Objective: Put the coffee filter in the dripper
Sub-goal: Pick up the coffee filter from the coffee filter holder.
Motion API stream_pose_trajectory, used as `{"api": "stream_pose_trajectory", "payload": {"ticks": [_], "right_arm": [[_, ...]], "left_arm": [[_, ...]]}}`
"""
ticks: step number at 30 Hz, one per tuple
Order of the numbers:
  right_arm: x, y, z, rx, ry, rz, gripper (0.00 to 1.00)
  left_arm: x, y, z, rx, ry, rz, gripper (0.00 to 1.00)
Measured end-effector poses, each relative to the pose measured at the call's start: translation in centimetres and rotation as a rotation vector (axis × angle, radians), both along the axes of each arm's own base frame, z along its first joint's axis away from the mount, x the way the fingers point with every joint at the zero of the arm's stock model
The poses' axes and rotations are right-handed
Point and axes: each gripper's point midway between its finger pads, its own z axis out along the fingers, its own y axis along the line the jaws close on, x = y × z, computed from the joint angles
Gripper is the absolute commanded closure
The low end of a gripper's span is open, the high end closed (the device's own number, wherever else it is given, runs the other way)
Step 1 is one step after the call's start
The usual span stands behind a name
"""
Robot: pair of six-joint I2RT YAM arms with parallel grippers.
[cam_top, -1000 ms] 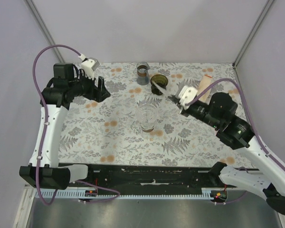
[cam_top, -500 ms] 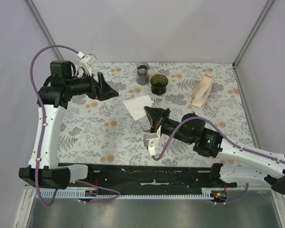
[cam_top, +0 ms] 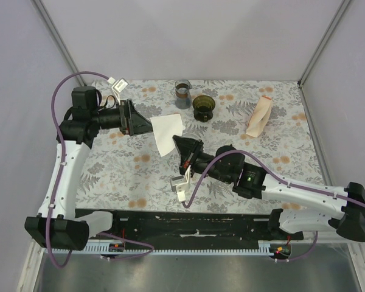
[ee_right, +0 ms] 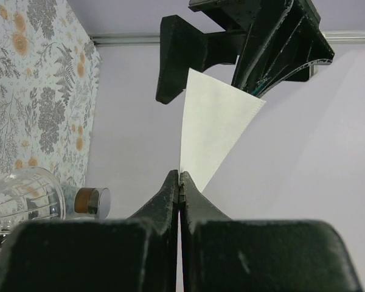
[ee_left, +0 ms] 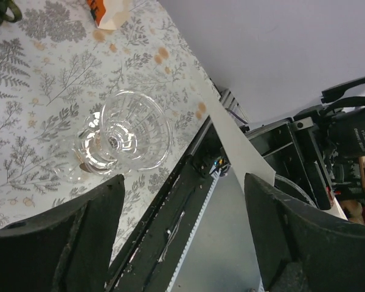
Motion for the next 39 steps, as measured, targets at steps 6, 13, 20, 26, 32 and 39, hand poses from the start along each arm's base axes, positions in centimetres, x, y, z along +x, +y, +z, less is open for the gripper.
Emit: {"api": "stream_pose_trajectory", "payload": {"ticks": [6,13,20,26,32,39], "right_arm": [[-0.1,0.3,0.3,0.011,-0.012,0.010,1.00],[0.1,1.1,0.0,0.011,-0.012,0.022,1.00],[0.3,1.7,-1.0,-0.009,-0.002,0.021,1.00],[0.4,1.7,-0.5,0.015,-0.003,0.020,1.00],[0.4,1.7,0.0,0.039,-0.007,0.019,1.00],[0.5,1.6,-0.3,0.037,-0.004,0.012,1.00]], "left_arm": [[-0.9,-0.7,0.9,-0.041,-0.022,-0.043,0.46],[-1.7,-1.3,0.7,-0.077,0.009,-0.097,0.98],[-2.0,-1.6,0.4,-0.088,0.022,-0.121,0.98],[-1.7,-1.7,-0.2,-0.087,0.044,-0.119,0.98],[-1.6,-1.7,-0.3,-0.086,0.049,-0.118,0.98],[-1.5,-1.7,-0.4,-0.086,0.052,-0.117,0.83]]}}
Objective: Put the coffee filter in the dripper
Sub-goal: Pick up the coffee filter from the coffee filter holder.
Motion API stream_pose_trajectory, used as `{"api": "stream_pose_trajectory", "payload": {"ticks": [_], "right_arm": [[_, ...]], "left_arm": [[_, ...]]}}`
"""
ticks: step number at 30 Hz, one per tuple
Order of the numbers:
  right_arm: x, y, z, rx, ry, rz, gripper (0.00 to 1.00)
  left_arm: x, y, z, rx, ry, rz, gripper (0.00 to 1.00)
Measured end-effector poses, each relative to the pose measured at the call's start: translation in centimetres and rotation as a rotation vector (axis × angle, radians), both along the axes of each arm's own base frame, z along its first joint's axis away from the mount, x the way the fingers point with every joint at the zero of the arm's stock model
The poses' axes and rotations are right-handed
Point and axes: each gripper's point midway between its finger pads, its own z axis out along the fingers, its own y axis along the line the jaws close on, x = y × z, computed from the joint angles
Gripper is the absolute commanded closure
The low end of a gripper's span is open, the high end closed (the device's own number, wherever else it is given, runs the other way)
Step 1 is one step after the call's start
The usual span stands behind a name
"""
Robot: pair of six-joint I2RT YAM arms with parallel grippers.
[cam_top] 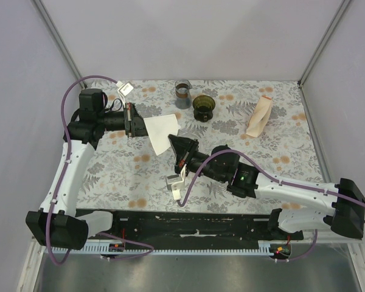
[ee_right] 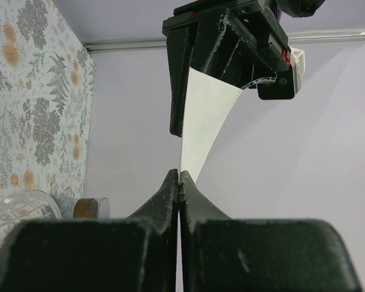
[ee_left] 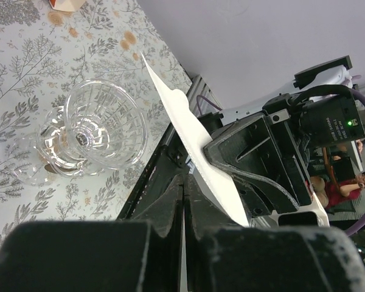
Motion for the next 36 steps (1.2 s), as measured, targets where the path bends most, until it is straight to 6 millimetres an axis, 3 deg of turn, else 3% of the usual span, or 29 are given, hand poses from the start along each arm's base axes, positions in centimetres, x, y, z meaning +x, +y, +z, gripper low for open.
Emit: {"api": "stream_pose_trajectory", "payload": {"ticks": [1,3,8,10,14,19,27,36], "right_arm": [[0.1,-0.1,-0.1,-0.002,0.001,-0.005,1.00],[0.4,-0.4,-0.4,-0.008,0.004,-0.021,1.00],[0.8,-1.8,-0.3,-0.002,-0.002,-0.058,1.00],[0.7,-2.6,0.3,0.013,-0.009,-0.070,1.00],[0.7,-3.6,1.2,0.040,-0.020,-0.094,1.00],[1.0,-3.9,-0.1,0.017,-0.009,-0.119,1.00],[1.4,-4.3,-0.5,0.011,-0.006,-0.140,1.00],[1.4,-4.1,-0.4,0.007,-0.022,-0.139,1.00]], "left_arm": [[0.0,0.0,0.0,0.001,0.000,0.001,0.67],[0.2,0.1,-0.1,0.012,-0.002,0.008,0.47],[1.8,0.3,0.7,0.058,-0.032,0.049,0.20],[2.2,0.4,0.9,0.066,-0.035,0.059,0.14],[2.8,0.5,0.7,0.078,-0.021,0.076,0.11],[3.1,0.7,1.0,0.078,-0.022,0.083,0.09],[3.3,1.2,3.8,0.029,-0.094,0.107,0.08],[3.1,0.6,0.5,0.009,0.025,0.120,0.07]]}}
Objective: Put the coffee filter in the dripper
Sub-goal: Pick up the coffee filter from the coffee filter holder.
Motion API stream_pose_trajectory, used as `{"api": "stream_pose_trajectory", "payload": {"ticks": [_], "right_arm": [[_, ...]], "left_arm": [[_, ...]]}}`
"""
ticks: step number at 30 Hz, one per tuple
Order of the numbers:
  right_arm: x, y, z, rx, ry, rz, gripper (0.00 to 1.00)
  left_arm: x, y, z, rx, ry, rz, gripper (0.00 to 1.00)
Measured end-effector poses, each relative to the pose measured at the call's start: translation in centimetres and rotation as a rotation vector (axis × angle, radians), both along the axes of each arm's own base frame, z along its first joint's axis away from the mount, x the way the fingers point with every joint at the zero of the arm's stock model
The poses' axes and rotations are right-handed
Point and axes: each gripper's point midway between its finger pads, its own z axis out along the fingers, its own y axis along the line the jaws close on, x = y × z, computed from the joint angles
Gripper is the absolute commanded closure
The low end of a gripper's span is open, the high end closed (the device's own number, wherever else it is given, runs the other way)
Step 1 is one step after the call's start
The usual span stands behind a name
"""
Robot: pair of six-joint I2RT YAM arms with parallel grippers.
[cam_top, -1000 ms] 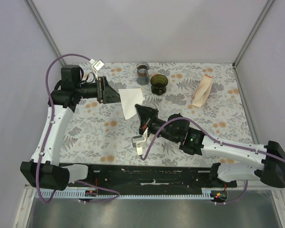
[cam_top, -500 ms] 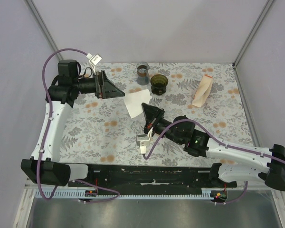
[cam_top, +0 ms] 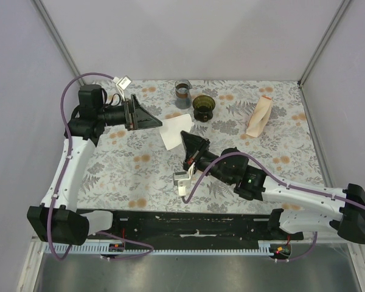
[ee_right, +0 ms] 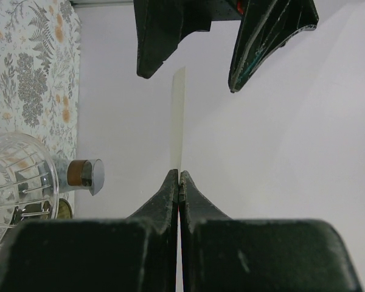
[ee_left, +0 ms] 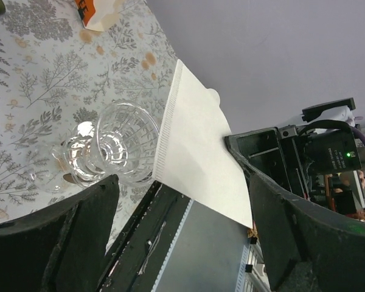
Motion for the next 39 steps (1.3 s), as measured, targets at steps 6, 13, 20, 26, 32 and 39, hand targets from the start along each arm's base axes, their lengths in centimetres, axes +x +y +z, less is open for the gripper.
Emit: {"api": "stream_pose_trajectory", "payload": {"ticks": [6,13,20,26,32,39], "right_arm": [[0.1,1.0,-0.2,-0.010,-0.006,0.017,1.00],[0.2,2.7,-0.5,-0.023,-0.006,0.046,1.00],[0.1,3.0,-1.0,0.002,0.045,0.061,0.57],[-1.1,0.5,0.9,0.249,0.341,0.110,0.03],[0.8,-8.4,6.6,0.687,0.716,0.152,0.07],[0.6,-6.8,5.2,0.795,1.287,0.279,0.27]], "left_arm": [[-0.5,-1.3,0.0,-0.006,0.000,-0.033,0.07],[-0.9,-2.1,-0.5,-0.017,0.016,-0.059,0.82],[-1.2,-2.2,-1.3,-0.023,0.054,-0.067,0.98],[-0.7,-1.9,-0.6,0.031,-0.006,-0.051,0.98],[-0.4,-1.2,2.2,0.106,-0.184,-0.036,0.98],[-1.2,-1.7,3.2,0.172,-0.304,-0.069,0.98]]}}
